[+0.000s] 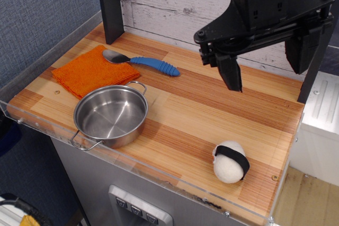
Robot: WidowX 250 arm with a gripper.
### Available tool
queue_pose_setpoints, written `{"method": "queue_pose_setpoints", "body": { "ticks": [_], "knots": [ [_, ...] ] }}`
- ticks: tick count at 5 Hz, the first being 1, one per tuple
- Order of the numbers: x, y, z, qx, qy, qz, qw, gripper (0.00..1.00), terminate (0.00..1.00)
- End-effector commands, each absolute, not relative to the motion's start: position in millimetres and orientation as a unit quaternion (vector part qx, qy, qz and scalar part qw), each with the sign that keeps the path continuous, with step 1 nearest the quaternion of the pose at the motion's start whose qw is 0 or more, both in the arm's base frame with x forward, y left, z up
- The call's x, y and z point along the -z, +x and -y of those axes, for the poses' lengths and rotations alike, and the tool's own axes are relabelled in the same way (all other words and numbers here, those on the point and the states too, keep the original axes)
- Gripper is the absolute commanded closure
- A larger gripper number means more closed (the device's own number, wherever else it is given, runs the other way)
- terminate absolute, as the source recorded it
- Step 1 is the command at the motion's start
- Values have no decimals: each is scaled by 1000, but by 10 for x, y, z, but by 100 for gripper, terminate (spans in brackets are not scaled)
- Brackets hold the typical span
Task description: Move the pot behind the sushi.
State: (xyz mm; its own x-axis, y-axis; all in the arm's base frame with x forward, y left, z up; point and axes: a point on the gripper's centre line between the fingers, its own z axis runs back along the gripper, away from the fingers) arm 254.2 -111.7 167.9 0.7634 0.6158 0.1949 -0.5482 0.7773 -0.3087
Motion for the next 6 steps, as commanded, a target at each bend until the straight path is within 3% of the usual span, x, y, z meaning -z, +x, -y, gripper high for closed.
{"method": "queue_pose_setpoints", "body": {
  "ticks": [1,4,6],
  "knots": [
    [-1679,2542,1117,-312,-117,144,932,0,0],
    [-1417,2611,357,-310,-79,149,936,0,0],
    [-1234,2683,-10,-315,-45,125,940,0,0]
  ]
}}
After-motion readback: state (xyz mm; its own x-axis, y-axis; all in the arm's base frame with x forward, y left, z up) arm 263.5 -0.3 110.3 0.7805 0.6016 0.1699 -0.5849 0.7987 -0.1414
